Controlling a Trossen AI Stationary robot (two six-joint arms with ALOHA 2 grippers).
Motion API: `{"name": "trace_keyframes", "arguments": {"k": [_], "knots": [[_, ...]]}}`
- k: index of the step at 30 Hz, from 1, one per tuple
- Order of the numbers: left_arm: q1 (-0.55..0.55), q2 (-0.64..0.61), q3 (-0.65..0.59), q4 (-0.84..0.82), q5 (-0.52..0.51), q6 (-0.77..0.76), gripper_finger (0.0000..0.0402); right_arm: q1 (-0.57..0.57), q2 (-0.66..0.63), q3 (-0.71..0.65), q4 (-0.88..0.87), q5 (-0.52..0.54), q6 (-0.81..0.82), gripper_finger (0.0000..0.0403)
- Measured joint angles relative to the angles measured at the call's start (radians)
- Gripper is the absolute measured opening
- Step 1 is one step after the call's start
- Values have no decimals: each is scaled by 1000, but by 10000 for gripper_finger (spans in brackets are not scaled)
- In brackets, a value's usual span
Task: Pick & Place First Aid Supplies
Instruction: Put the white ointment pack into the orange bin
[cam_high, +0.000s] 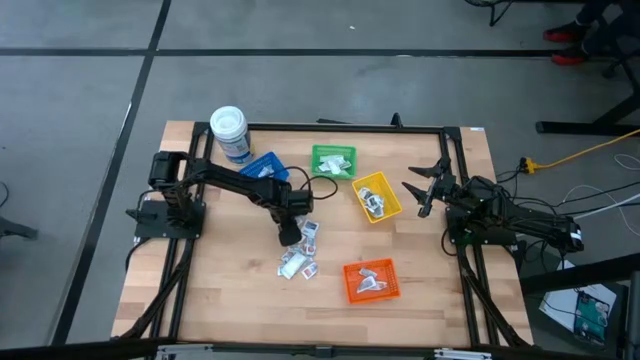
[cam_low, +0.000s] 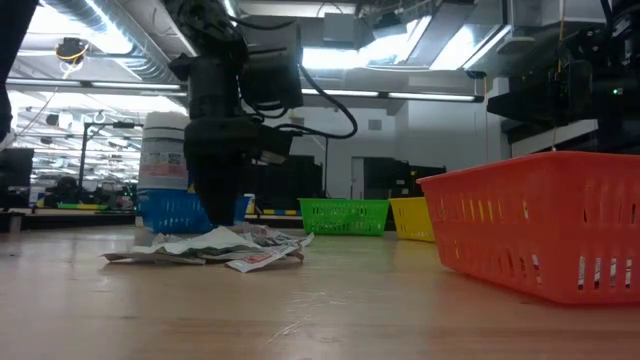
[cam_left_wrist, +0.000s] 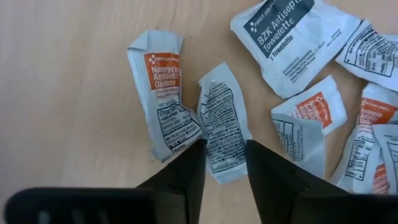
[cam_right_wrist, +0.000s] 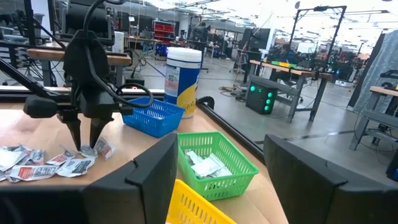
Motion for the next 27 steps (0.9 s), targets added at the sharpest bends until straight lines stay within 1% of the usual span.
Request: {"name": "trace_keyframes", "arguments": {"k": [9,12,17,23,27], "knots": [[0,-2,-1,3,-2,48,9,0,0,0,0,0,0,236],[-2,-9,-3,3,7,65,5,0,0,0,0,0,0,236],[-1,-63,-4,-2,13,110,1,0,0,0,0,0,0,236],[-2,-146,-4,4,12,225,2,0,0,0,0,0,0,236],[-7,-193,-4,48,12,279,2,0,0,0,0,0,0,236]]}}
